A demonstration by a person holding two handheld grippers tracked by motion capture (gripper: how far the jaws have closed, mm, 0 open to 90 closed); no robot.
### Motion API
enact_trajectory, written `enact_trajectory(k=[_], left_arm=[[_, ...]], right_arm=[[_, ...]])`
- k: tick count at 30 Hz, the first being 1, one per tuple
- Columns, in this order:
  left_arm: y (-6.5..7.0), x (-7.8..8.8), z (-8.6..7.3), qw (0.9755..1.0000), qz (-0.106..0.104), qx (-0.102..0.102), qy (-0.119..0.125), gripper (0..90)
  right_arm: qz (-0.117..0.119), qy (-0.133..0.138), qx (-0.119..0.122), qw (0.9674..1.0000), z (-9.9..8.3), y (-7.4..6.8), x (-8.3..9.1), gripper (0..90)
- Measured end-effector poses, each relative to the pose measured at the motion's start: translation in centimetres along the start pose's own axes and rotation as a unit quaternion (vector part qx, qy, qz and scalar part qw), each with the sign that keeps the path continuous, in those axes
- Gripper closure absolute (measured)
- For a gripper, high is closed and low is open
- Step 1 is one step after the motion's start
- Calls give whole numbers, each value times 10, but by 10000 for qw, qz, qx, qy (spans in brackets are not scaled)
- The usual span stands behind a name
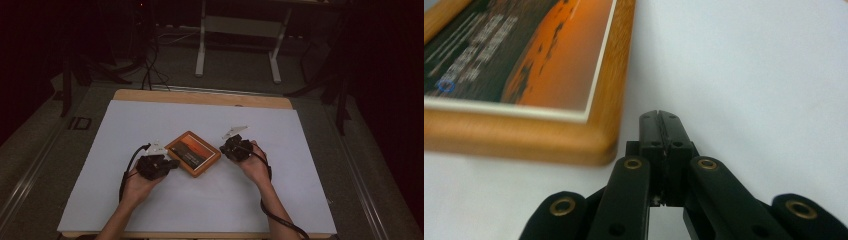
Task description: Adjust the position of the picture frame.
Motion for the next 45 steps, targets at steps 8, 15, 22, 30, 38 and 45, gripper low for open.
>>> enact_trajectory(k=[8, 15, 22, 30, 38, 45], left_arm=[[-55, -5, 28, 9957, 465, 723, 334, 897], [-86, -26, 36, 9927, 794, 894, 178, 898], [-97, -47, 28, 9921, 858, 907, -134, 898], [-95, -50, 22, 9945, 650, 762, -297, 900], [-70, -37, 0, 9962, 469, 483, -557, 900], [-34, -26, -26, 9964, -102, 290, -785, 900]], right_arm=[[-17, -4, -42, 10000, -12, -15, 10, 899], [-44, -63, 38, 10000, -14, -29, 14, 899], [97, 49, 135, 9998, -10, -41, 16, 899], [83, 100, 129, 9998, -7, -40, 17, 899], [-169, -13, -64, 9998, -13, -24, 18, 900], [-411, -129, -321, 9986, -18, -5, 19, 900]])
Point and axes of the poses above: each handheld gripper's, and its own axes: x roughly backward along the jaws, z roughly out of its top, y roughly to its right, the point moved 9 cm from there along -x, roughly forward along the jaws, and after that the axes turned 15 degrees about x, right-handed, at the moved point
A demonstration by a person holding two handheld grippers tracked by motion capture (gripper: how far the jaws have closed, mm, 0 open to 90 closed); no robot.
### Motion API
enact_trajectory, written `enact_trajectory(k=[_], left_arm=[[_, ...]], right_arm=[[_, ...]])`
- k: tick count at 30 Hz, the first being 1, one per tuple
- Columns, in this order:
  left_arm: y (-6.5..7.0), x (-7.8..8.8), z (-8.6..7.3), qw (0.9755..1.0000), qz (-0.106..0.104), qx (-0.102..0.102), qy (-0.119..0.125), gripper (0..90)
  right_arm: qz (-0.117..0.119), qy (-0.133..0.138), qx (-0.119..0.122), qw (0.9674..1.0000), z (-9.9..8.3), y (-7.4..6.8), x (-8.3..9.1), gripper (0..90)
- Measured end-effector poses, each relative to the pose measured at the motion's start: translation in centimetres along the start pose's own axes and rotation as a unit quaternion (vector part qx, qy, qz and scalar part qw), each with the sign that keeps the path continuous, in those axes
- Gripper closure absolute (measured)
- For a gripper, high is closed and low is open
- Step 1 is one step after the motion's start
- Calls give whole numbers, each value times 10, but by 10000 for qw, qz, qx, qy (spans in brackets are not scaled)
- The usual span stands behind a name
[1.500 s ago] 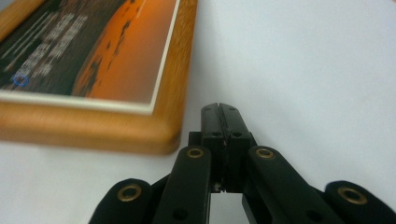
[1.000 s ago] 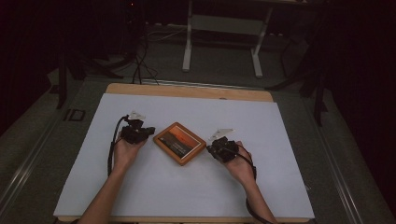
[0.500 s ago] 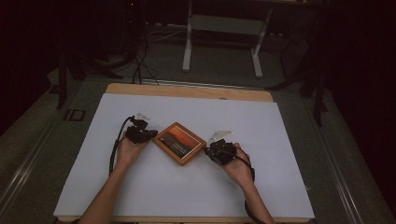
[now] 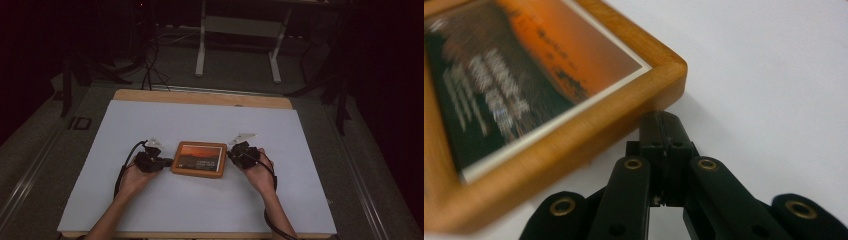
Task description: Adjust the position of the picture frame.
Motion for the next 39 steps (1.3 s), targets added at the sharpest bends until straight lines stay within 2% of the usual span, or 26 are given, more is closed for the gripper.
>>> enact_trajectory(k=[1, 2, 4, 5, 8, 9, 10, 11, 12, 14, 15, 18, 20, 21, 22, 23, 24, 25, 27, 29, 30, 31, 33, 36, 39], left_arm=[[0, 0, 0, 10000, 0, 0, 0, 900], [13, 3, -6, 9996, -267, -37, -1, 900], [26, 7, -10, 9989, -450, -156, 16, 900], [26, 7, -10, 9989, -450, -156, 16, 900], [36, 8, -15, 9983, -388, -430, -14, 900], [36, 8, -15, 9983, -388, -430, -14, 900], [35, 8, -15, 9983, -416, -409, -26, 900], [31, 6, -15, 9986, -312, -427, -53, 898], [31, 6, -15, 9986, -312, -427, -53, 898], [26, 5, -4, 9988, -203, -439, 30, 898], [26, 5, -4, 9988, -203, -439, 30, 898], [18, 2, 22, 9989, -158, -360, 260, 898], [16, 1, 28, 9987, -194, -353, 299, 898], [13, -5, 42, 9986, -201, -307, 371, 898], [13, -5, 42, 9986, -201, -307, 371, 898], [11, -12, 53, 9986, -143, -320, 388, 897], [11, -12, 53, 9986, -143, -320, 388, 897], [7, -18, 62, 9987, -85, -303, 411, 897], [3, -24, 69, 9987, -36, -233, 447, 896], [3, -24, 69, 9987, -36, -233, 447, 896], [-4, -32, 77, 9989, 34, -157, 432, 896], [-6, -35, 78, 9991, 46, -136, 405, 896], [-8, -38, 80, 9993, 2, -90, 376, 896], [-9, -39, 80, 9994, -70, -73, 335, 897], [-7, -38, 79, 9994, -182, -73, 295, 897]], right_arm=[[-33, 10, -23, 10000, 0, 2, 0, 900], [-63, -10, -34, 10000, -1, 3, 1, 900], [-54, 27, -53, 10000, -2, 6, 3, 900], [-54, 27, -53, 10000, -2, 6, 3, 900], [-45, 56, -60, 10000, -3, 7, 6, 900], [-41, 72, -40, 10000, -2, 6, 8, 899], [-41, 72, -40, 10000, -2, 6, 8, 899], [-10, 93, -1, 10000, -2, 3, 11, 899], [-1, 97, 47, 9999, -3, 1, 14, 899], [18, 138, 105, 9998, -3, -3, 20, 899], [18, 138, 105, 9998, -3, -3, 20, 899], [59, 159, 180, 9997, -7, -13, 31, 899], [75, 163, 240, 9996, -9, -18, 35, 899], [74, 132, 301, 9994, -12, -22, 37, 899], [74, 132, 301, 9994, -12, -22, 37, 899], [111, 98, 362, 9992, -17, -29, 40, 899], [111, 98, 362, 9992, -17, -29, 40, 899], [151, 74, 414, 9990, -21, -36, 42, 899], [190, 27, 461, 9988, -25, -41, 44, 899], [230, 10, 456, 9987, -28, -45, 46, 899], [304, -36, 475, 9984, -34, -53, 49, 899], [354, -64, 474, 9982, -36, -57, 50, 898], [519, 1, 462, 9976, -38, -65, 51, 898], [637, 54, 432, 9970, -39, -72, 51, 898], [627, 146, 374, 9972, -35, -73, 47, 898]])
Point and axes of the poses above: each handheld gripper's, and its own axes: x roughly backward along the jaws, z roughly out of its top, y roughly to its right, the point moved 9 cm from there along -x, roughly forward along the jaws, and after that the axes turned 15 degrees about x, right-handed, at the moved point
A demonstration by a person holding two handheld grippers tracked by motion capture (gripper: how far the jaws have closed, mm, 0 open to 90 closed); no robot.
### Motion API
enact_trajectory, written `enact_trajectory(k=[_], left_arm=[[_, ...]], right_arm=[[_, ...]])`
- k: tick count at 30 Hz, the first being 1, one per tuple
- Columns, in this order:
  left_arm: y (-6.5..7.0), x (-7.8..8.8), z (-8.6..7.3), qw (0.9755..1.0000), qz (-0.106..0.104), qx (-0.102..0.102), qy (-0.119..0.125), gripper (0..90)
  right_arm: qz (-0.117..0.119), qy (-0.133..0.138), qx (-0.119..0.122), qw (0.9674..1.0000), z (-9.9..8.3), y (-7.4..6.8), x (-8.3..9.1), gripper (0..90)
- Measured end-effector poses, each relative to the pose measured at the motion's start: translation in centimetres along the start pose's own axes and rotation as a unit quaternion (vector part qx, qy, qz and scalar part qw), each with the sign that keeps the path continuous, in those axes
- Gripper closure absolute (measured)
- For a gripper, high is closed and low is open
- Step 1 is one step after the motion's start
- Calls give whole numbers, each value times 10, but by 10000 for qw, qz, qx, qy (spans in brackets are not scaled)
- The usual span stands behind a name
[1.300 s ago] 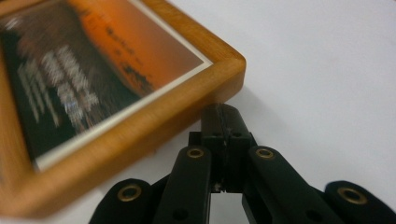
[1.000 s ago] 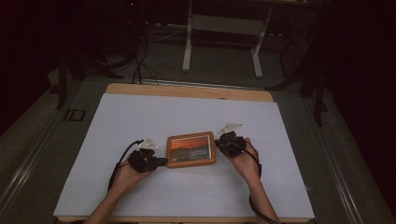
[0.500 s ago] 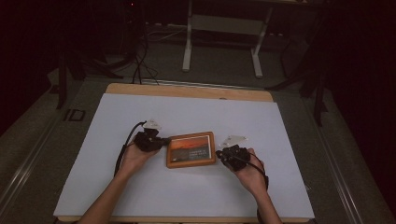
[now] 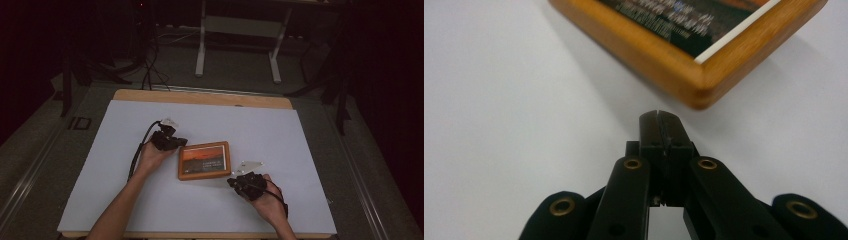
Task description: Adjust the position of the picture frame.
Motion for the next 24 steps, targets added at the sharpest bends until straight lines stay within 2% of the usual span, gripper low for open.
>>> enact_trajectory(k=[4, 9, 12, 13, 14, 15, 16, 17, 20, 23, 24], left_arm=[[2, 3, -3, 9998, -72, -120, -105, 897], [4, 6, -7, 9996, -127, -151, -224, 898], [10, 11, -10, 9990, -287, -213, -284, 898], [15, 13, -14, 9976, -488, -235, -437, 898], [19, 12, -23, 9955, -455, -467, -695, 897], [26, 13, -27, 9941, -551, -640, -686, 896], [29, 14, -30, 9933, -482, -790, -685, 896], [31, 15, -31, 9935, -358, -854, -658, 896], [30, 14, -29, 9944, -265, -872, -528, 896], [22, 11, -20, 9966, -109, -746, -346, 896], [21, 11, -16, 9973, -187, -677, -219, 897]], right_arm=[[-41, 72, -113, 9999, 2, 5, -2, 899], [-57, 47, -192, 9998, 2, 6, -5, 899], [-82, 47, -227, 9997, 2, 10, -7, 899], [-102, 45, -250, 9996, 1, 12, -7, 899], [-128, 59, -279, 9995, 1, 15, -7, 899], [-158, 55, -320, 9993, 1, 17, -7, 899], [-184, 59, -328, 9993, 1, 19, -8, 899], [-191, 38, -360, 9992, 1, 21, -8, 899], [-243, 19, -377, 9990, 1, 23, -9, 899], [-255, 43, -305, 9992, 3, 19, -9, 899], [-245, 49, -264, 9993, 4, 18, -9, 898]])
Point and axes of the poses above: each handheld gripper's, and its own axes: x roughly backward along the jaws, z roughly out of its top, y roughly to its right, the point moved 9 cm from there along -x, roughly forward along the jaws, and after that the axes turned 15 degrees about x, right-handed, at the moved point
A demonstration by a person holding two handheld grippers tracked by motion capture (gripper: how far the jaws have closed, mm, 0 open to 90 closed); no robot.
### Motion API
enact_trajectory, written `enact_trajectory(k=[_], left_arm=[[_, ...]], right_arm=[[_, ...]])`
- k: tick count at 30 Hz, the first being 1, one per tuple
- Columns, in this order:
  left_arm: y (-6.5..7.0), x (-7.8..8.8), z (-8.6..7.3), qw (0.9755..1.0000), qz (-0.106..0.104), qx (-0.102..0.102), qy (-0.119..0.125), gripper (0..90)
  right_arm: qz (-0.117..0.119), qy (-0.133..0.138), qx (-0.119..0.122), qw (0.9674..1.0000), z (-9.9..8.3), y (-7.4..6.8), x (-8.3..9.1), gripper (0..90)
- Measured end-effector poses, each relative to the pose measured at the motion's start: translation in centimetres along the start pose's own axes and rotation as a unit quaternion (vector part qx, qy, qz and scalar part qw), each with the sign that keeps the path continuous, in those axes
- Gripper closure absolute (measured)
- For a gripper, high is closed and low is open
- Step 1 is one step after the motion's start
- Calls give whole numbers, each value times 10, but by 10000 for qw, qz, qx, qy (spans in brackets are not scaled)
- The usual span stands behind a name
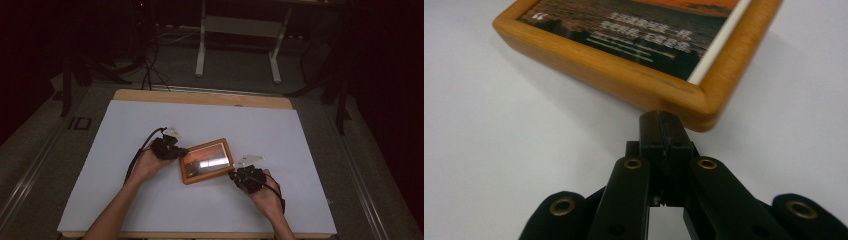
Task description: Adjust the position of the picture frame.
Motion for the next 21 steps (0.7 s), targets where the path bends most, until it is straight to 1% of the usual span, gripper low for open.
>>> enact_trajectory(k=[1, 2, 3, 4, 5, 6, 8, 9, 10, 11, 12, 13, 14, 15, 16, 17, 18, 19, 20, 21], left_arm=[[0, 0, 0, 10000, 0, 0, 0, 897], [-6, 0, 7, 9995, 267, -5, 156, 897], [-11, 0, 9, 9988, 459, -21, 183, 897], [-15, -1, 11, 9987, 485, 28, 185, 898], [-15, -1, 11, 9987, 485, 28, 185, 898], [-22, -8, 9, 9984, 555, 81, 22, 897], [-22, -8, 9, 9984, 555, 81, 22, 898], [-25, -17, 2, 9986, 492, 121, -175, 898], [-25, -17, 2, 9988, 413, 218, -158, 900], [-25, -16, 1, 9989, 361, 240, -183, 900], [-24, -16, 0, 9990, 351, 219, -193, 900], [-22, -14, -1, 9991, 292, 209, -238, 900], [-22, -14, -1, 9991, 292, 209, -238, 900], [-12, -11, -8, 9991, 236, 78, -330, 900], [-8, -9, -11, 9991, 243, 22, -349, 900], [-4, -8, -15, 9991, 232, -3, -355, 900], [-4, -8, -15, 9991, 232, -3, -355, 900], [1, -7, -19, 9991, 218, -34, -358, 900], [12, -4, -28, 9990, 208, -42, -381, 900], [18, -3, -32, 9991, 157, -40, -393, 900]], right_arm=[[8, 5, 15, 10000, 1, -1, 0, 899], [24, 24, 22, 10000, 3, -2, 0, 899], [31, 27, 40, 10000, 4, -3, -1, 899], [48, 36, 45, 10000, 6, -4, -1, 899], [46, 45, 66, 10000, 7, -5, -2, 899], [52, 43, 85, 9999, 8, -6, -2, 899], [32, 33, 100, 9999, 8, -6, -3, 899], [32, 33, 100, 9999, 8, -6, -3, 899], [37, 12, 109, 9999, 9, -5, -4, 899], [5, 9, 114, 9999, 9, -4, -3, 899], [-48, -50, 88, 9999, 8, -2, -3, 899], [-48, -50, 88, 9999, 8, -2, -3, 899], [-48, -50, 88, 9999, 8, -2, -3, 899], [-178, -94, -29, 9998, 5, 6, -4, 899], [-186, -108, -77, 9997, 4, 8, -4, 900], [-211, -131, -99, 9996, 3, 11, -5, 899], [-232, -146, -139, 9995, 2, 14, -5, 900], [-232, -146, -139, 9995, 2, 14, -5, 900], [-298, -176, -216, 9992, 0, 21, -8, 900], [-351, -211, -235, 9989, -1, 26, -9, 900]])
Point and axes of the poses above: each handheld gripper's, and its own axes: x roughly backward along the jaws, z roughly out of its top, y roughly to its right, the point moved 9 cm from there along -x, roughly forward along the jaws, and after that the axes turned 15 degrees about x, right-handed, at the moved point
